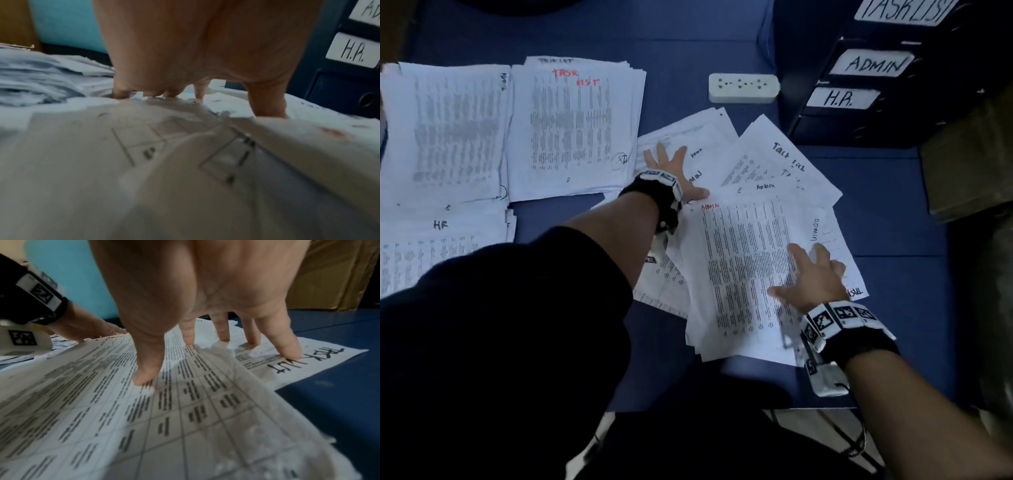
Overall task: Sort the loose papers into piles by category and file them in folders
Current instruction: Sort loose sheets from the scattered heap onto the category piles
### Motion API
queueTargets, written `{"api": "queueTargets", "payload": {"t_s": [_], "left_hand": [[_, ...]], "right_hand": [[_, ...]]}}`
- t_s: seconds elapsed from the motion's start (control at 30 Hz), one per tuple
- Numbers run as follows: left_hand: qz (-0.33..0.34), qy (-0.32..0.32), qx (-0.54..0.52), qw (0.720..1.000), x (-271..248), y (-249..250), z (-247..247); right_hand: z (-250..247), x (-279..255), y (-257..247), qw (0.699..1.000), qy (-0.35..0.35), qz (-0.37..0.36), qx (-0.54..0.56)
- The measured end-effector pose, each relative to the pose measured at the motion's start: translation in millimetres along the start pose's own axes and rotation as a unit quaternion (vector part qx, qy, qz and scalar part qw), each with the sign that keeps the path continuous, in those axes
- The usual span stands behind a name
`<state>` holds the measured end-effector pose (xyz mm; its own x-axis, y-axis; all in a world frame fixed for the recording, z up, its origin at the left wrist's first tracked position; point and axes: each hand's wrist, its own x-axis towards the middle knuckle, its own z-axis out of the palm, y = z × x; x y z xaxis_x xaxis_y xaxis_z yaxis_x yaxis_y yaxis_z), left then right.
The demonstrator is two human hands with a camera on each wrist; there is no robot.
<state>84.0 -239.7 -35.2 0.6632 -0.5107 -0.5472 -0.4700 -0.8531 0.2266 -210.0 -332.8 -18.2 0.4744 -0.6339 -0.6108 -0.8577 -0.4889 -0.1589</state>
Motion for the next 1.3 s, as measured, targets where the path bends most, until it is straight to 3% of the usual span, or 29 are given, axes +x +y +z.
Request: {"api": "queueTargets", "payload": {"t_s": [0.3, 0.5, 0.8, 0.93, 1.03, 1.1, 1.3], "left_hand": [[0.012, 0.01, 0.076, 0.997, -41.7, 13.1, 24.4], [0.017, 0.02, 0.053, 0.998, -96.7, 3.7, 59.1], [-0.041, 0.002, 0.0, 0.999, -165.1, -61.2, 62.4], [-0.079, 0.019, -0.1, 0.992, -176.1, -94.1, 57.9], [-0.067, 0.085, -0.277, 0.955, -184.0, -106.9, 54.6], [-0.048, 0.111, -0.311, 0.943, -189.2, -103.7, 53.6], [0.038, -0.006, -0.155, 0.987, -188.1, -111.6, 66.1]], "right_hand": [[-14.4, -2.6, 28.2, 0.999, -0.006, 0.003, 0.046], [-2.1, -24.5, 49.3, 0.999, 0.0, 0.01, 0.04], [33.0, -49.3, -11.4, 0.998, 0.008, -0.052, -0.036], [46.9, -55.4, -35.7, 0.996, 0.011, -0.056, -0.061], [50.3, -55.7, -47.7, 0.999, 0.014, -0.036, -0.033], [52.7, -55.6, -54.6, 0.999, 0.017, -0.024, -0.018], [62.3, -62.0, -74.5, 1.0, 0.024, -0.006, -0.002]]}}
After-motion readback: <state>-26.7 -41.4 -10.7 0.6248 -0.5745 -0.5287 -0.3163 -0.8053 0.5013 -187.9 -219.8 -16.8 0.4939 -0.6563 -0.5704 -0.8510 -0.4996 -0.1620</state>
